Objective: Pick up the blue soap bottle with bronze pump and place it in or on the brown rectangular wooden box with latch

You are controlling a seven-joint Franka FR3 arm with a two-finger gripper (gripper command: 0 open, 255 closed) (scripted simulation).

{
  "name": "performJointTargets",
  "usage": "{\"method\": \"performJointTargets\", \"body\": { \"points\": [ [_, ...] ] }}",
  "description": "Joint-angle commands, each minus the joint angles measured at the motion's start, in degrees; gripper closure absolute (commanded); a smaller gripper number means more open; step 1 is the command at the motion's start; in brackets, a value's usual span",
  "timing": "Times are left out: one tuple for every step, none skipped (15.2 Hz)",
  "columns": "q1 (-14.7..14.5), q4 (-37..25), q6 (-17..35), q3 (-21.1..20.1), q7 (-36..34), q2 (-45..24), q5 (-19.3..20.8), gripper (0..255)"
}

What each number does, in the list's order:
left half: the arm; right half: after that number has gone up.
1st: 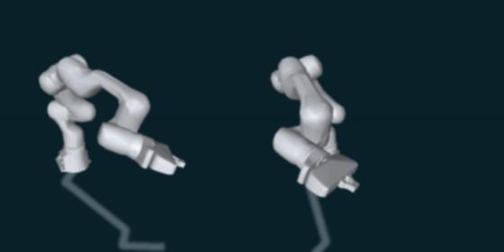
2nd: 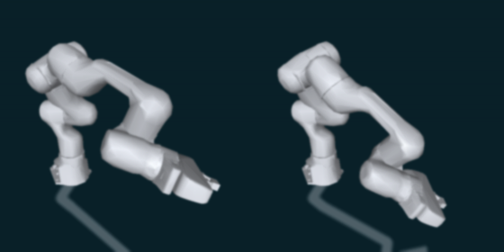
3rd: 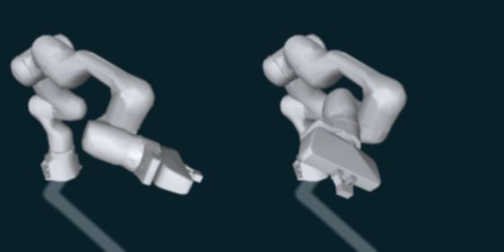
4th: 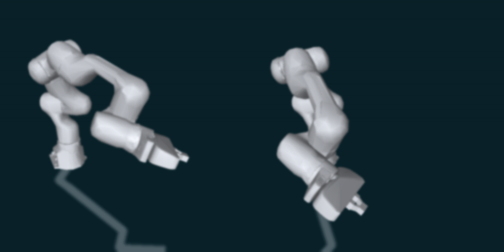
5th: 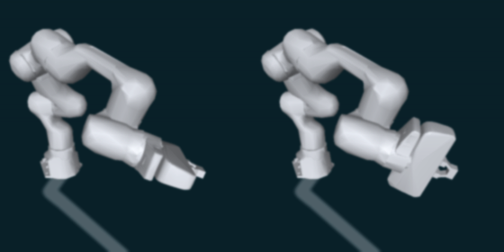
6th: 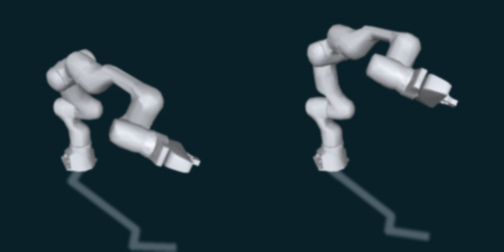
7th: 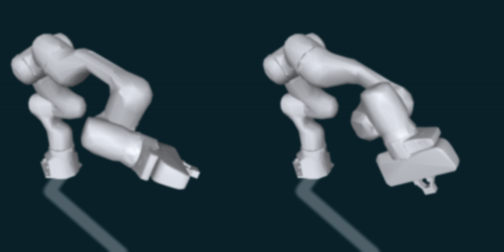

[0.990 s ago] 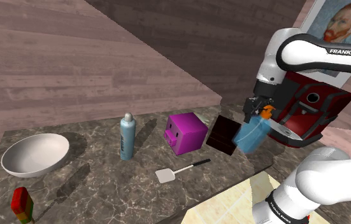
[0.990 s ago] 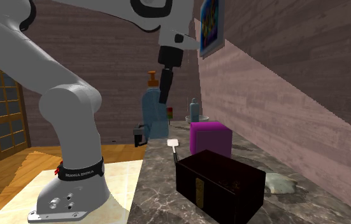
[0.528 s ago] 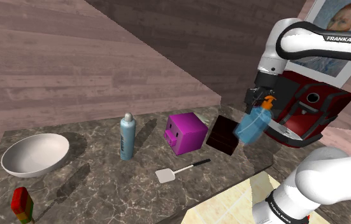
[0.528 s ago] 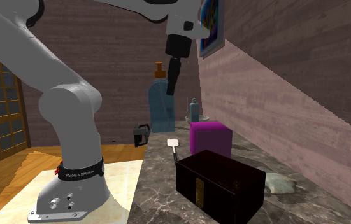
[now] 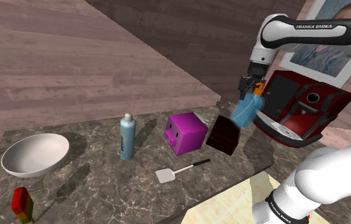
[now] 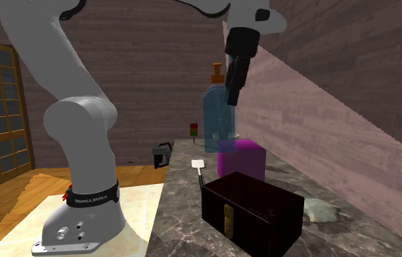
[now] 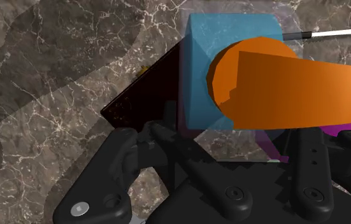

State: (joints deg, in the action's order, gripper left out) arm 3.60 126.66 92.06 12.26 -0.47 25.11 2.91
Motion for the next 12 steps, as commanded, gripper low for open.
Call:
{"method": "performJointTargets", "body": {
  "points": [
    [0.22,-4.38,0.00,1.50,2.02,-4.38,0.07,255],
    [0.32,-6.60,-0.09,2.16,2.97,-6.52,-0.05,255],
    [0.44,-8.88,-0.25,2.80,3.92,-8.69,-0.23,255],
    [0.56,-11.24,-0.47,3.44,4.88,-10.87,-0.46,255],
    [0.73,-14.01,-0.79,4.15,5.98,-13.38,-0.80,255],
    [0.77,-13.23,-0.02,4.14,5.99,-13.38,-0.79,255],
    [0.79,-12.47,0.75,4.16,6.00,-13.39,-0.79,255],
    [0.81,-11.72,1.52,4.18,6.01,-13.41,-0.78,255],
    [0.82,-10.99,2.29,4.21,6.03,-13.44,-0.77,255],
    [0.84,-10.26,3.06,4.24,6.04,-13.49,-0.77,255],
    [0.85,-9.55,3.82,4.27,6.06,-13.55,-0.77,255],
    [0.86,-8.85,4.59,4.30,6.08,-13.62,-0.77,255]
  ]
}}
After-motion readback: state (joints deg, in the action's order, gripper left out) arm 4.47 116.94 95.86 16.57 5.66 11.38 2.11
